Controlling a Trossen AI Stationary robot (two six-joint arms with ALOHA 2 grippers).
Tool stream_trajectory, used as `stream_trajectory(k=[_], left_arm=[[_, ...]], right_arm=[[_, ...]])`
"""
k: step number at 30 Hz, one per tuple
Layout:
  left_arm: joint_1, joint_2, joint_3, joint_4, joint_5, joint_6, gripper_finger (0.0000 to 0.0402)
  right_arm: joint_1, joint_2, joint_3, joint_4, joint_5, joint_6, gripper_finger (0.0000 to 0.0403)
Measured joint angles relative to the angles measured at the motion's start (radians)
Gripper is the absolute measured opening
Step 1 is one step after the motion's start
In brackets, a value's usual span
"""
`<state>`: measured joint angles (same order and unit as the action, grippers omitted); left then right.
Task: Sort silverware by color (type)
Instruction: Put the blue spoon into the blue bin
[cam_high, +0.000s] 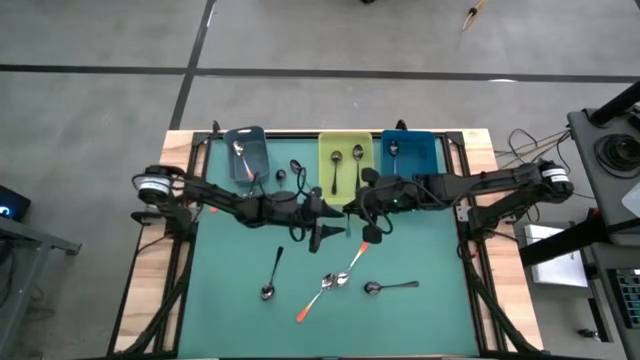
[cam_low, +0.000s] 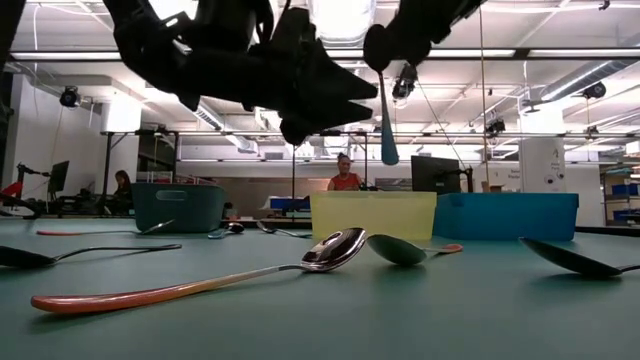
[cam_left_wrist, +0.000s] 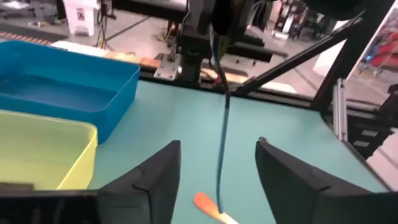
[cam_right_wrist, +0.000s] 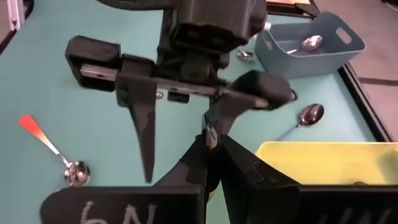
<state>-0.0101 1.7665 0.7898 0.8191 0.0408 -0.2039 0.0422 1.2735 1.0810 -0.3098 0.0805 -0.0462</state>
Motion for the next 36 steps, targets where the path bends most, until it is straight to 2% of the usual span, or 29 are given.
stream_trajectory(k=[5,13,18,26,31,36], left_arm=[[0.0,0.023,0.0,0.083,0.07,0.01,0.021],[0.001,0.023,0.0,0.09,0.071,0.015,0.0205],[0.001,0.023,0.0,0.095,0.043,0.029,0.0158],[0.001,0.023,0.0,0.094,-0.008,0.029,0.0013],[-0.003,0.022,0.0,0.098,-0.096,0.035,0.0002],[-0.002,0.022,-0.001,0.133,-0.136,0.039,0.0001]], right_arm=[[0.002,0.031,0.053,-0.036,0.001,-0.029,0.0013],[0.002,0.106,0.139,-0.073,-0.002,-0.07,0.0013],[0.002,0.138,0.178,-0.135,-0.001,-0.07,0.0013],[0.002,0.145,0.199,-0.153,0.002,-0.07,0.0013],[0.0,0.145,0.201,-0.153,0.03,-0.045,0.0018],[0.001,0.144,0.202,-0.153,0.104,0.005,0.0069]])
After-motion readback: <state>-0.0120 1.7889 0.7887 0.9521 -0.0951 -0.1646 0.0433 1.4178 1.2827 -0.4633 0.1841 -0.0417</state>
